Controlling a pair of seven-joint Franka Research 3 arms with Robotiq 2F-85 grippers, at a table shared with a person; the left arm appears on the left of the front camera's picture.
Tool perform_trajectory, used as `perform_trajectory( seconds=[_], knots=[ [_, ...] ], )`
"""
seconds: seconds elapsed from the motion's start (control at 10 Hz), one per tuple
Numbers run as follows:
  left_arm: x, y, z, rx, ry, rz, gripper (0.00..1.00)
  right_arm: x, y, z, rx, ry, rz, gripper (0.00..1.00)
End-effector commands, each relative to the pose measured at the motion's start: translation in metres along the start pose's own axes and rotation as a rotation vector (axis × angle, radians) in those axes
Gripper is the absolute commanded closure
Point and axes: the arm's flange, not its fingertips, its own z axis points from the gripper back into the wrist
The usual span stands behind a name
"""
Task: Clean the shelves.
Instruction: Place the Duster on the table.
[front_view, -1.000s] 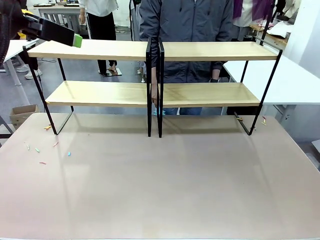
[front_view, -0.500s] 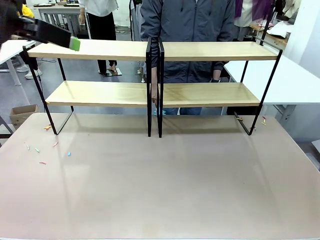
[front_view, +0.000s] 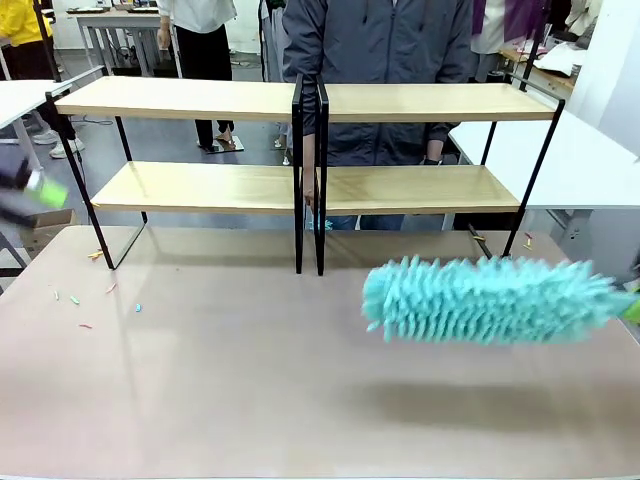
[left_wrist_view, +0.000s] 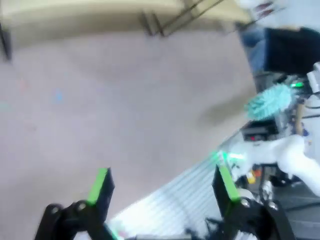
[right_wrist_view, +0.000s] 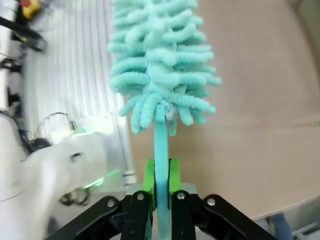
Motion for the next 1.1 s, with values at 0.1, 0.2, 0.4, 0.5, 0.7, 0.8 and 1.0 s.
perform_trajectory(
  seconds=[0.1,0.2,0.4,0.5,0.7,0.8,1.0],
  knots=[
    [-0.109,0.141,-0.141,-0.376,0.06,0.456,0.0,-0.017,-0.052,-0.073,-0.062,-0.051,-0.049,0.88],
    [-0.123,0.165,-0.162,-0.375,0.076,0.606,0.0,-0.021,-0.061,-0.082,-0.06,-0.059,-0.071,0.88],
    [-0.047,0.155,-0.068,-0.288,0.08,0.42,0.0,-0.017,-0.071,-0.072,-0.009,-0.043,-0.073,0.88],
    [-0.047,0.155,-0.068,-0.288,0.08,0.42,0.0,-0.015,-0.074,-0.072,0.005,-0.035,-0.07,0.88],
    [-0.047,0.155,-0.068,-0.288,0.08,0.42,0.0,-0.011,-0.075,-0.074,0.029,-0.022,-0.065,0.88],
    [-0.047,0.155,-0.068,-0.288,0.08,0.42,0.0,-0.012,-0.076,-0.077,0.05,-0.004,-0.076,0.88],
    [-0.047,0.155,-0.068,-0.288,0.08,0.42,0.0,-0.023,-0.09,-0.061,0.013,-0.036,-0.169,0.3]
  ],
)
